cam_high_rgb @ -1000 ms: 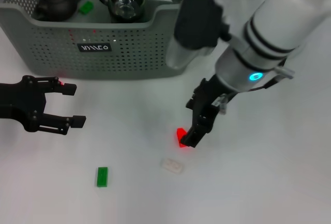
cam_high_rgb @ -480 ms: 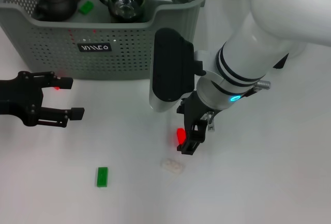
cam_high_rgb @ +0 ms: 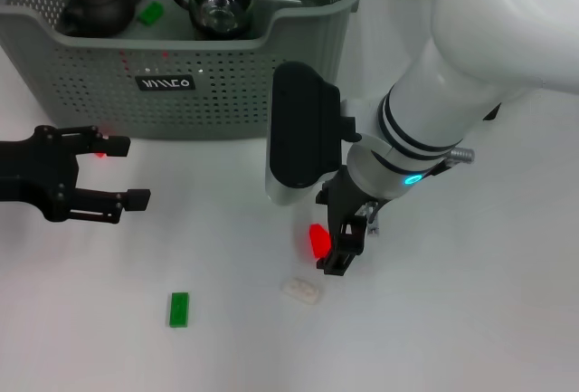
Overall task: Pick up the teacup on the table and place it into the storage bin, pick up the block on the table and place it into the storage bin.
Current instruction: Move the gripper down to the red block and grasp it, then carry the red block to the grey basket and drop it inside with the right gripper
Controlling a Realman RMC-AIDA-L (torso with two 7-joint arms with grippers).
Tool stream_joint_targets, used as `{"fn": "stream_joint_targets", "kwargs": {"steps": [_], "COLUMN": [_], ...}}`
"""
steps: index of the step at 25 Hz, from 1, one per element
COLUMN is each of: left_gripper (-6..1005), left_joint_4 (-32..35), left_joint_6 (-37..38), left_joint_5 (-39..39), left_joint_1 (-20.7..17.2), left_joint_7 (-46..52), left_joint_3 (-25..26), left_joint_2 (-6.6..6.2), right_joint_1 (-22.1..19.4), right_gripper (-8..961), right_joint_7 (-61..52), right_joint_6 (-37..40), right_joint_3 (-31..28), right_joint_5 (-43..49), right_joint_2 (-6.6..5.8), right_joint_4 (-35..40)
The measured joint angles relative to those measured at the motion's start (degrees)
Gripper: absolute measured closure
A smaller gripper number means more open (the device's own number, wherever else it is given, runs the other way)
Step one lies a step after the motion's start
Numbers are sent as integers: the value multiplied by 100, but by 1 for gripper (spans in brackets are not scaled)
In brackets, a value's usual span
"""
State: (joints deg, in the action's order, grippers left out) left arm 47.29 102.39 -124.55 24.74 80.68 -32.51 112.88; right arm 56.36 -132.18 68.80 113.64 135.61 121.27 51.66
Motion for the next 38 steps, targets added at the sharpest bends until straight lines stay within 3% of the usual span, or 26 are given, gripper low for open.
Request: {"fn": "stream_joint_targets", "kwargs": {"steps": [9,25,31,34,38], "left_gripper": [114,114,113,113,113], "left_joint_4": [0,-1,0,0,-1], "left_joint_6": [0,-15,-18,-18,-17], "left_joint_5": [-4,-10,5,8,4], "left_joint_1": [20,0,-6,-6,-6], "left_joint_7": [0,0,0,0,0], "left_joint_3": [0,9,9,9,8], "left_joint_2": [16,15,11,5,5], "right_joint_1": [20,111,110,109,91], "right_gripper": [49,363,395,520,520], "right_joint_7": [51,51,20,2,-90], "right_joint_6": [-161,-272,-249,-232,-173], "right_joint_3": [24,94,89,86,68], "right_joint_5": [-202,-386,-387,-388,-374], "right_joint_2": [17,12,10,4,-10], "right_joint_4": [-165,-333,-335,-336,-291]}}
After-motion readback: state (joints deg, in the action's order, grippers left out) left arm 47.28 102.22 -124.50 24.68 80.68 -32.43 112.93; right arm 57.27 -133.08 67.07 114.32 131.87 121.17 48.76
